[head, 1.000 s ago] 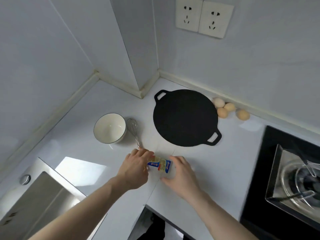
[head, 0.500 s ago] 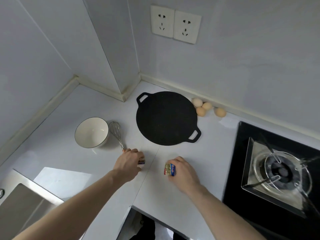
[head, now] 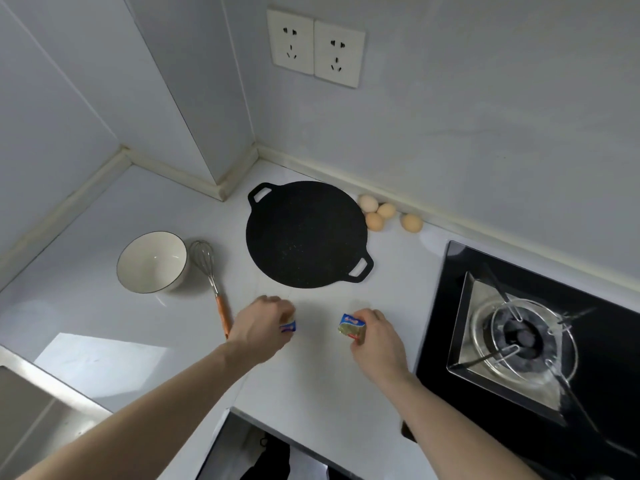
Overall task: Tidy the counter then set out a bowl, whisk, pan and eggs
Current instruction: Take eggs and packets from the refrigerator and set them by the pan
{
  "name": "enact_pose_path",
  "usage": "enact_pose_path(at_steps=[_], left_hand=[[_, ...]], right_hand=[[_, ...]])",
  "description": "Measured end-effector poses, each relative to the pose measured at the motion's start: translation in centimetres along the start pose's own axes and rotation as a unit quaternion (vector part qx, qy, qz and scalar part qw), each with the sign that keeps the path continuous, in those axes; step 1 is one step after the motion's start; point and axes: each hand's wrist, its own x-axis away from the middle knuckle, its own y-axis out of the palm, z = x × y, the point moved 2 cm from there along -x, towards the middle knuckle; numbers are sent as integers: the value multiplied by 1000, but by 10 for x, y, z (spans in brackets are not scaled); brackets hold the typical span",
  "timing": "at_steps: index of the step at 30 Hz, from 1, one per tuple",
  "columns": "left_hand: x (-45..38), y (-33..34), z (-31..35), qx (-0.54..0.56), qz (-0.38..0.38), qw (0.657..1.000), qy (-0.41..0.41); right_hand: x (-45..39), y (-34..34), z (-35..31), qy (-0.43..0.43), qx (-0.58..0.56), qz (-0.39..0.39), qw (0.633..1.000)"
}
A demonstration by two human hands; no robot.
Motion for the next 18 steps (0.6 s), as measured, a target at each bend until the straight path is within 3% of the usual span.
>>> enact_pose_path(at_steps=[9,18], left_hand=[[-119,-8,139,53,61,991,110],[-186,3,174,-22,39,997,67]], right_hand=[[-81,-121,72,53,-1,100,994],[-138,-129,81,57,-13,82,995]])
